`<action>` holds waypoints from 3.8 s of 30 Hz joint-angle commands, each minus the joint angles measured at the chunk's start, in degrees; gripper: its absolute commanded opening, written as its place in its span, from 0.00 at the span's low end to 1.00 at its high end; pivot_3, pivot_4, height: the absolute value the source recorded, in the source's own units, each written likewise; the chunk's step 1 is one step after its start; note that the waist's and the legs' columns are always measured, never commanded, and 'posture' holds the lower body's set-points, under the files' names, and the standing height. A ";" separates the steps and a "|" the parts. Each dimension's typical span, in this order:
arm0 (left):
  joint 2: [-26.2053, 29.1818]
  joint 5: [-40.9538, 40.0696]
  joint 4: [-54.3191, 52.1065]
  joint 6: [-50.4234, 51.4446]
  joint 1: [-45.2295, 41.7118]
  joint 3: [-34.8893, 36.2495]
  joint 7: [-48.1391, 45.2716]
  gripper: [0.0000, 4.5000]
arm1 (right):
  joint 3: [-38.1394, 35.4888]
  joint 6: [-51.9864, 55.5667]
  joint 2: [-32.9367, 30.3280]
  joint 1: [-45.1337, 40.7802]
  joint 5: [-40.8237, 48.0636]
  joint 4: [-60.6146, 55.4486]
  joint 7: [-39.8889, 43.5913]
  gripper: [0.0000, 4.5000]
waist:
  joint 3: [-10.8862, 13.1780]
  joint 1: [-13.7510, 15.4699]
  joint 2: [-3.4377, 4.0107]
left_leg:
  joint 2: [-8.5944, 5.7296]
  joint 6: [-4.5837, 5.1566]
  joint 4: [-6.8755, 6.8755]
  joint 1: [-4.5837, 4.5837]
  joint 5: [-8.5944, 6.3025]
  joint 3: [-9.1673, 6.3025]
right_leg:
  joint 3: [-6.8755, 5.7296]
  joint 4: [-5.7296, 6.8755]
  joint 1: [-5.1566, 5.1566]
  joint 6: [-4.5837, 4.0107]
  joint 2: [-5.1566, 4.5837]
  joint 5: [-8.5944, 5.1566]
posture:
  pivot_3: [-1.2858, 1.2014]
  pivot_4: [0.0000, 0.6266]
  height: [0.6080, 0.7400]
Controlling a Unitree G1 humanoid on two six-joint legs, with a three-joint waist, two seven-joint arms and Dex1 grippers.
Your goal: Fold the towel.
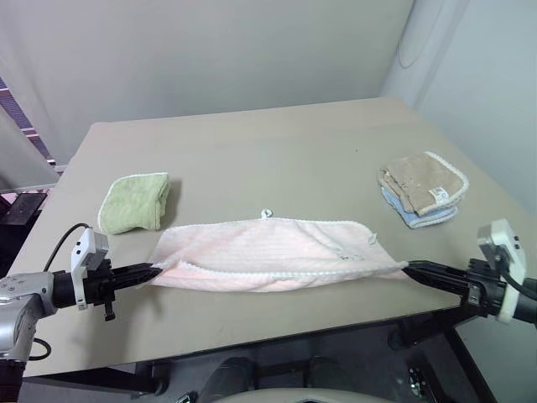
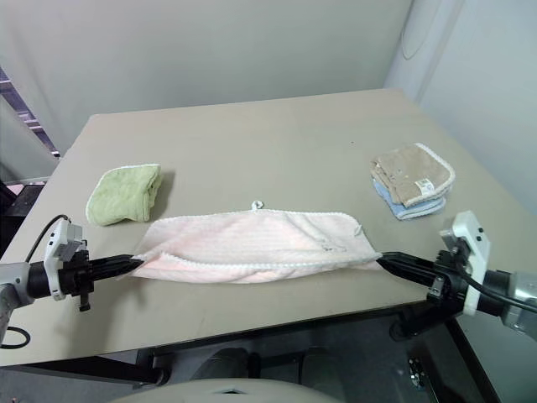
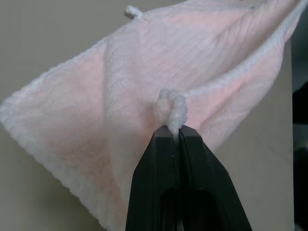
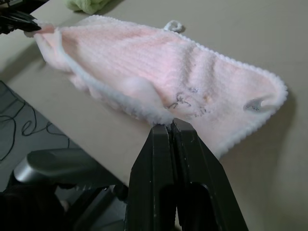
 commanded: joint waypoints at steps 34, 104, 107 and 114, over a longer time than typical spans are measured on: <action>-4.70 0.85 13.26 -1.14 -10.12 2.50 14.99 0.01 | 28.69 -18.43 8.60 -30.41 -22.85 29.38 -6.64 0.00 | -0.13 0.94 -0.12 | 0.78 0.05 0.17 0.16 -0.05 1.08 | -0.42 0.12 -0.03 -0.05 -0.07 0.29 | 0.52 0.00 1.00; -9.89 7.55 24.32 -5.29 -18.80 -3.73 19.15 0.01 | 28.67 -15.18 19.07 -38.99 -23.47 34.07 -17.79 0.88 | -0.24 0.78 -0.27 | 0.78 0.04 0.15 0.71 -0.04 1.23 | -0.31 0.24 0.22 0.19 -0.01 0.51 | 0.52 0.00 1.00; -9.55 6.34 25.07 -4.11 -19.16 -3.09 17.07 0.01 | 28.65 -15.05 19.09 -38.76 -23.45 33.95 -17.66 0.88 | -0.24 0.79 -0.27 | 0.78 0.04 0.15 0.71 -0.04 1.23 | -0.31 0.25 0.23 0.17 -0.01 0.50 | 0.52 0.00 1.00; -7.63 5.96 24.51 -3.53 -18.95 -1.05 18.32 0.57 | 26.73 -11.92 19.48 -38.95 -20.64 32.83 -17.33 1.00 | -0.24 0.79 -0.27 | 0.79 0.04 0.15 0.71 -0.05 1.23 | -0.30 0.25 0.21 0.04 -0.01 0.42 | 0.52 0.00 1.00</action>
